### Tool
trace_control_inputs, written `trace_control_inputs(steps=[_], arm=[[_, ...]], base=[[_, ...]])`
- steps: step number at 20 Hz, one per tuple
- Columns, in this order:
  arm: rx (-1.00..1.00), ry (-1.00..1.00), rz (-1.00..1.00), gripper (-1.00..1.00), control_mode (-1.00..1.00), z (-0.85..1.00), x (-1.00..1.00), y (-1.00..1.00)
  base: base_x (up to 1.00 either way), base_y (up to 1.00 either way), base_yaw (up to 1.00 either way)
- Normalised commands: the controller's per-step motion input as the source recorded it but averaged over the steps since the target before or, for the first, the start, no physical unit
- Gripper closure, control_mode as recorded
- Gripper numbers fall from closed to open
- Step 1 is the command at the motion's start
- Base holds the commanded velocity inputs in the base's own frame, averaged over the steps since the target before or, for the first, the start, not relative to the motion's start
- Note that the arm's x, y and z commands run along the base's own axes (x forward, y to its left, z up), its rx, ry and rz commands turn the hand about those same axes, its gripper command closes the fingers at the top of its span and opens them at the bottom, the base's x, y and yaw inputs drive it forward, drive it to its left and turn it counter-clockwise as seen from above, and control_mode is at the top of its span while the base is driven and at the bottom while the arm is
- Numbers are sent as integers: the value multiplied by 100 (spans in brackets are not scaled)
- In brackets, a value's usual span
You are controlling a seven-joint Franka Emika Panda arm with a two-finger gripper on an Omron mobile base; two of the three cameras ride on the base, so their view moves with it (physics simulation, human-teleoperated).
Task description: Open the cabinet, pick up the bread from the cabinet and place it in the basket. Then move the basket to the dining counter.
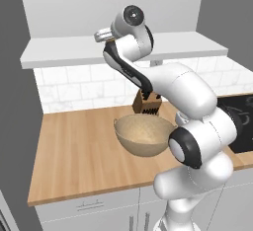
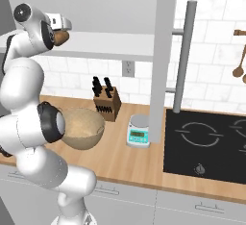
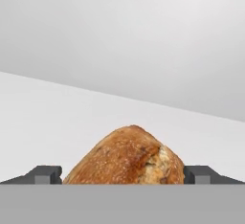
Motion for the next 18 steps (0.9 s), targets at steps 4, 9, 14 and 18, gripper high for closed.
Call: trace_control_inputs(steps=[4,9,14,18], arm=[[0,2,-4,100,-100,-58,-17,0],[0,0,-4,100,-100,-50,-13,0],[0,0,-2,100,-100,5,-19,0],[1,0,-1,100,-100,45,-71,4]], base=[[0,0,0],[0,0,0],[0,0,0],[0,0,0]])
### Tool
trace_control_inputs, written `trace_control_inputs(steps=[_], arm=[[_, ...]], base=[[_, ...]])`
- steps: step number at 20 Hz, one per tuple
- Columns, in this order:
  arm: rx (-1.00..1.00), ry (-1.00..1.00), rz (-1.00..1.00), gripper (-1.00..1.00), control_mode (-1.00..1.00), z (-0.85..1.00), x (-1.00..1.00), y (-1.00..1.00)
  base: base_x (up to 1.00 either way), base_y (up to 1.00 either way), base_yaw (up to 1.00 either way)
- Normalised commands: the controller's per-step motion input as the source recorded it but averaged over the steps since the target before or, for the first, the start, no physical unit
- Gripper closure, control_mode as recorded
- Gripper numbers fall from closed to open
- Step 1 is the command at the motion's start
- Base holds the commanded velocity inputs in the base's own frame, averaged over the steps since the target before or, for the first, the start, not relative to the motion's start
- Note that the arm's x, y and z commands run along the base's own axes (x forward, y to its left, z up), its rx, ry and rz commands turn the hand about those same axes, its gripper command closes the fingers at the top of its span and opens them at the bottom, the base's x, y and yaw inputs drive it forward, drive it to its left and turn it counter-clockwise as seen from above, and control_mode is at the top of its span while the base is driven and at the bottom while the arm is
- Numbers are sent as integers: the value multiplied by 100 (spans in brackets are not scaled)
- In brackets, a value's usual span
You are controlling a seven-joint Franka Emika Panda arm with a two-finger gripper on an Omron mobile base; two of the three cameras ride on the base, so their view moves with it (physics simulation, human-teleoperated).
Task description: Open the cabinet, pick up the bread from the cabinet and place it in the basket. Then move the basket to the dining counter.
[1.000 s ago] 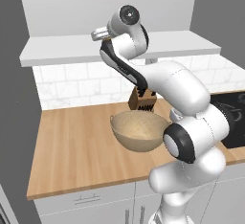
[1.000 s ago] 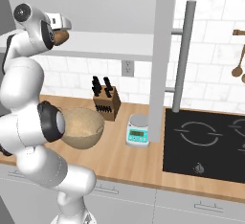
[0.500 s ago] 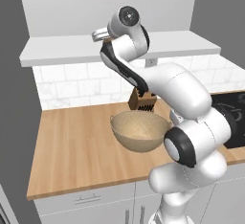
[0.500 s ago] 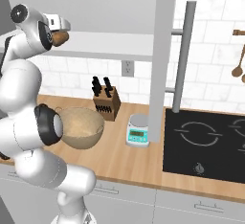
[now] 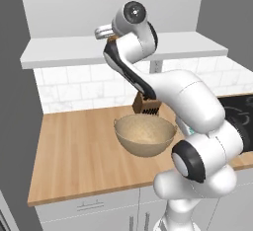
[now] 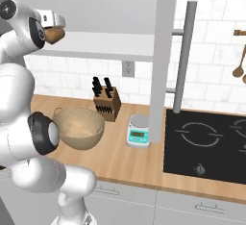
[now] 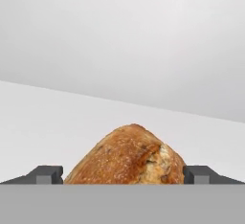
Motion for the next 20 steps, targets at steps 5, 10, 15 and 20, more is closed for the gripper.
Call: trace_control_inputs(steps=[5,10,15,20], arm=[[0,0,-1,100,-100,1,-100,9],[1,1,-4,100,-100,20,-100,-5],[6,7,-6,100,-100,29,-100,-18],[7,6,-4,100,-100,-29,-100,-25]], base=[[0,0,0],[0,0,0],[0,0,0],[0,0,0]])
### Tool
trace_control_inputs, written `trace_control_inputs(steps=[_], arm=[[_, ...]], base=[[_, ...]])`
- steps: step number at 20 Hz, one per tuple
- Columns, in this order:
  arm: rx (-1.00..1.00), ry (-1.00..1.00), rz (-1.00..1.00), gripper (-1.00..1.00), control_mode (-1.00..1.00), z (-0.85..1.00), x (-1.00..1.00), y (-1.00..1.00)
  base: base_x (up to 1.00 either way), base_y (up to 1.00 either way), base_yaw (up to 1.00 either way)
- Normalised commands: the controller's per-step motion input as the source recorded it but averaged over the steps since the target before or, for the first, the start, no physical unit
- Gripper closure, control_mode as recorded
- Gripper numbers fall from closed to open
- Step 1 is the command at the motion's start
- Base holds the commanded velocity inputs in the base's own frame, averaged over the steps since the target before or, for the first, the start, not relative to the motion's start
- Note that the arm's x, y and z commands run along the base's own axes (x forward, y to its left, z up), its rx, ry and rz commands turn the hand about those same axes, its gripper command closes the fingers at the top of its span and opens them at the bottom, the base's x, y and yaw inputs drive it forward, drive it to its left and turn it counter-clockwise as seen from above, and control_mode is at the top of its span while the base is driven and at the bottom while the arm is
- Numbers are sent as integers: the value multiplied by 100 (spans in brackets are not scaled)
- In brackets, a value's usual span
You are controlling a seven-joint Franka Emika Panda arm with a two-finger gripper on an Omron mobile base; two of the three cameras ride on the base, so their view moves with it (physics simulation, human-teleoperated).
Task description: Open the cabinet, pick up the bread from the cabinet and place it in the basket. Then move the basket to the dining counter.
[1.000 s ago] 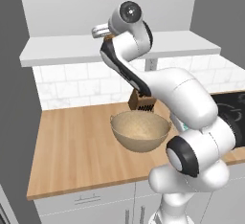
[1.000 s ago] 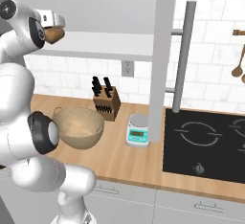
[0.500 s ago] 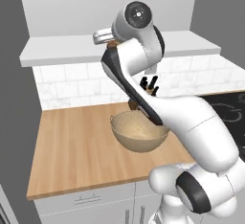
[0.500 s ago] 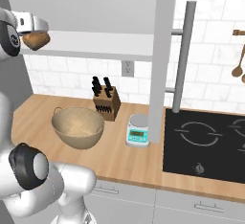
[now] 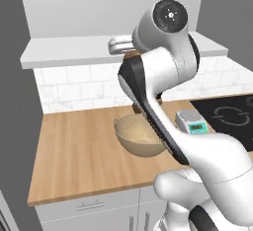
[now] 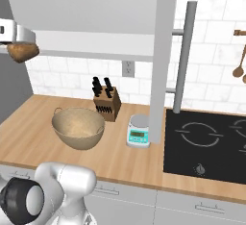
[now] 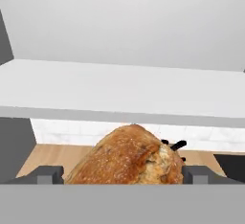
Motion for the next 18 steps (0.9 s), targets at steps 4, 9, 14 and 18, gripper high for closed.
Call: trace_control_inputs(steps=[4,9,14,18], arm=[[5,7,-3,100,-100,-94,-94,-43],[5,6,-2,100,-100,-100,-73,-54],[10,4,0,100,-100,-98,2,-63],[10,7,0,100,-100,-37,60,-40]], base=[[0,0,0],[0,0,0],[0,0,0],[0,0,0]])
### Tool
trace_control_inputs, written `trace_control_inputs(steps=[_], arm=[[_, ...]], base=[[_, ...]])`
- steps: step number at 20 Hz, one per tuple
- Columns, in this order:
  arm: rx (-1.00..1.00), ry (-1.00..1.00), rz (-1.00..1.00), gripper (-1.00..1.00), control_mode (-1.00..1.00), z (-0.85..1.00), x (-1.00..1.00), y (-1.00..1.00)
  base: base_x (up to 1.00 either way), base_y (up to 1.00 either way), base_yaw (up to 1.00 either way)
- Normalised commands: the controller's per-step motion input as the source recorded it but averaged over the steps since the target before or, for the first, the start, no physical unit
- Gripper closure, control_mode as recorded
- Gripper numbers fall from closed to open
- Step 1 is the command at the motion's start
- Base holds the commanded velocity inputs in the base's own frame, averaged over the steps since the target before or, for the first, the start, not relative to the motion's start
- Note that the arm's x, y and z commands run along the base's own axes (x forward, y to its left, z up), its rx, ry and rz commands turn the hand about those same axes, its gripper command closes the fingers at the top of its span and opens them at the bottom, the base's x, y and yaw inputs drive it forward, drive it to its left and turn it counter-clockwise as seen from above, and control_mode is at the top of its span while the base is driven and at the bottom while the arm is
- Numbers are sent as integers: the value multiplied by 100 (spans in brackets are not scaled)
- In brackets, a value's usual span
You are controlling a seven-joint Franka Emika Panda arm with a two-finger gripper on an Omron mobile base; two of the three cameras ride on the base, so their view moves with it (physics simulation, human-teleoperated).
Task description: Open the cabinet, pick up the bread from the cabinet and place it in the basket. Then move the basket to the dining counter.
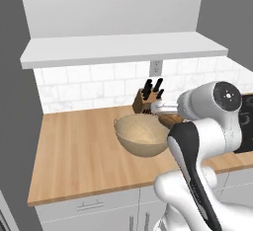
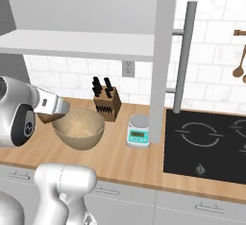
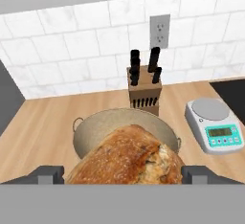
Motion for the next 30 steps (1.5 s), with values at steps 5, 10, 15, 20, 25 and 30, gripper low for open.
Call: trace_control_inputs(steps=[5,10,15,20,25,30], arm=[[11,6,0,100,-100,-60,9,0],[5,9,0,100,-100,-72,20,13],[3,0,0,100,-100,-62,51,1],[0,0,0,100,-100,-52,74,0],[0,0,0,100,-100,-37,63,0],[0,4,0,100,-100,-47,35,0]], base=[[0,0,0],[0,0,0],[0,0,0],[0,0,0],[0,0,0],[0,0,0]])
